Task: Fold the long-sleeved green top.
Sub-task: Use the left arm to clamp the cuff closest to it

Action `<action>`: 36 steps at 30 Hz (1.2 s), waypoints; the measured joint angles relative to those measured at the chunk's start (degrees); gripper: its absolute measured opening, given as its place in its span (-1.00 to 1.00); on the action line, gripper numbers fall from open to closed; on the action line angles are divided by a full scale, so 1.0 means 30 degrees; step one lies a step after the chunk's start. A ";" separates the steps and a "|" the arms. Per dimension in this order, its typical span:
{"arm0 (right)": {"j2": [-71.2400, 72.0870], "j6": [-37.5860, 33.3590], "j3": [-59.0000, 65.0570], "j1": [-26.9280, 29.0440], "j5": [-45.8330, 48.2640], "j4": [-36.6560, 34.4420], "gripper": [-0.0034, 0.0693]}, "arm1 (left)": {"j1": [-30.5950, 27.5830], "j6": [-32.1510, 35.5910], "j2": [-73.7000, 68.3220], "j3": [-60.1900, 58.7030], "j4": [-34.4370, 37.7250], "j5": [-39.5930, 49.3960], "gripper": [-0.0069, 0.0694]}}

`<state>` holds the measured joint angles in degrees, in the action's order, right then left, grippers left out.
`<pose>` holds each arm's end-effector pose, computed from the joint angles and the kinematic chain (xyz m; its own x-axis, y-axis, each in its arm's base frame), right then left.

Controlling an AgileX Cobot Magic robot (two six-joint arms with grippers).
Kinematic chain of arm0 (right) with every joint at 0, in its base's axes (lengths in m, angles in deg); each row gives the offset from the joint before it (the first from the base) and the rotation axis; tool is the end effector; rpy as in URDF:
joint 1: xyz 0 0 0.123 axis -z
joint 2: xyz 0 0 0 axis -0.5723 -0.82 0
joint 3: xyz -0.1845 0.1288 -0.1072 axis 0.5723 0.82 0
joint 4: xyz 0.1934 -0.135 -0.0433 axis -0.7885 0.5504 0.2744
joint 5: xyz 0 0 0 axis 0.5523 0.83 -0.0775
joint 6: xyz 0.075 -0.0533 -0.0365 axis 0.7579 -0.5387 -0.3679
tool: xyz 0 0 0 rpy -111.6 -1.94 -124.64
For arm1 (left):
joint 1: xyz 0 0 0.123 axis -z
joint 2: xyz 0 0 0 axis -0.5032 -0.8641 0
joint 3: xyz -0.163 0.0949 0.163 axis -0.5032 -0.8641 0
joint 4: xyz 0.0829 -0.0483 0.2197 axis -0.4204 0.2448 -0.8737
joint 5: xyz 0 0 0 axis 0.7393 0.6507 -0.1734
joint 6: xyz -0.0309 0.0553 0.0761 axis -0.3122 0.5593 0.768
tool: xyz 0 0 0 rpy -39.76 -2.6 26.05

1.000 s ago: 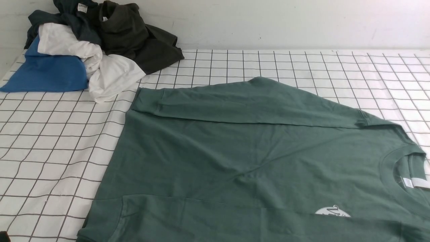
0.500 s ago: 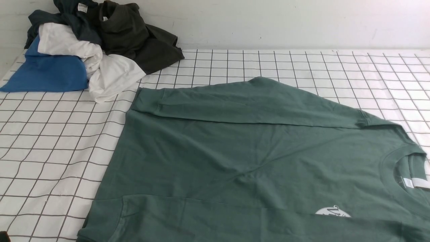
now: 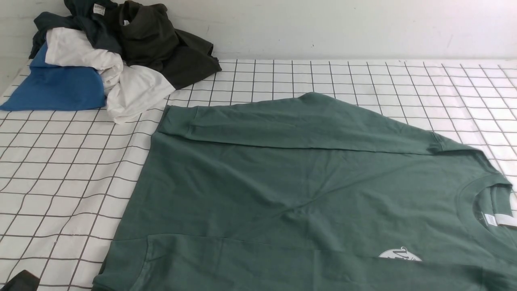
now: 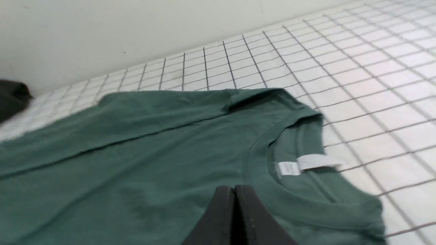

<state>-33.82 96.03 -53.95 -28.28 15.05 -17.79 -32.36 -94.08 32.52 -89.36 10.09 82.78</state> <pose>0.0849 -0.0018 0.1724 -0.2422 0.3889 -0.8889 0.1342 0.9208 0.3663 0.0866 -0.0114 0.1815 -0.1912 -0.8056 -0.5608 -0.0799 0.5822 -0.8091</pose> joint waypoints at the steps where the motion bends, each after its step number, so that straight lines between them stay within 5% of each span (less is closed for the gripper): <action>1: 0.0000 0.0528 0.0000 0.0000 0.0020 -0.1597 -0.95 | 0.0000 -0.0671 0.0000 0.0000 0.1286 -0.0236 -0.84; 2: 0.0000 0.0769 0.0000 0.0000 0.0042 -0.1931 -0.95 | 0.0000 -0.0742 0.0000 0.0000 0.1717 -0.0278 -0.84; 7: 0.0000 0.3186 0.0003 0.0000 0.0073 -1.1333 -0.95 | 0.0000 -0.1388 0.0000 0.0000 0.4019 -0.0493 -0.84; 11: 0.0000 0.2783 0.0024 0.0005 -0.0734 -1.3010 -0.95 | 0.0000 -0.0323 0.0000 0.0000 0.4131 -0.0493 -0.84; 19: 0.0000 0.1271 0.0047 0.0005 -0.2760 -1.3385 -0.95 | 0.0000 1.0021 -0.0042 0.3781 0.3753 0.2041 -0.84; 22: 0.0000 -0.1761 0.0047 0.0005 -0.2761 -1.3085 -0.95 | 0.0000 1.3329 -0.2047 0.6699 0.2296 0.5427 -0.84; 30: -0.2681 -0.8028 -0.3195 0.0005 -0.1829 -1.0305 -0.95 | 0.0206 1.2715 -1.1370 1.3950 -0.6120 1.3658 -0.84; 36: -0.9282 -1.0245 -0.9349 -0.0057 0.3365 -0.6573 -0.95 | 0.3968 1.0234 -1.7317 1.7146 -1.0099 1.5546 -0.76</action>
<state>-61.66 65.29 -81.99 -28.45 25.14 -37.51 -20.46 -63.38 -19.43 -37.92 -20.21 129.42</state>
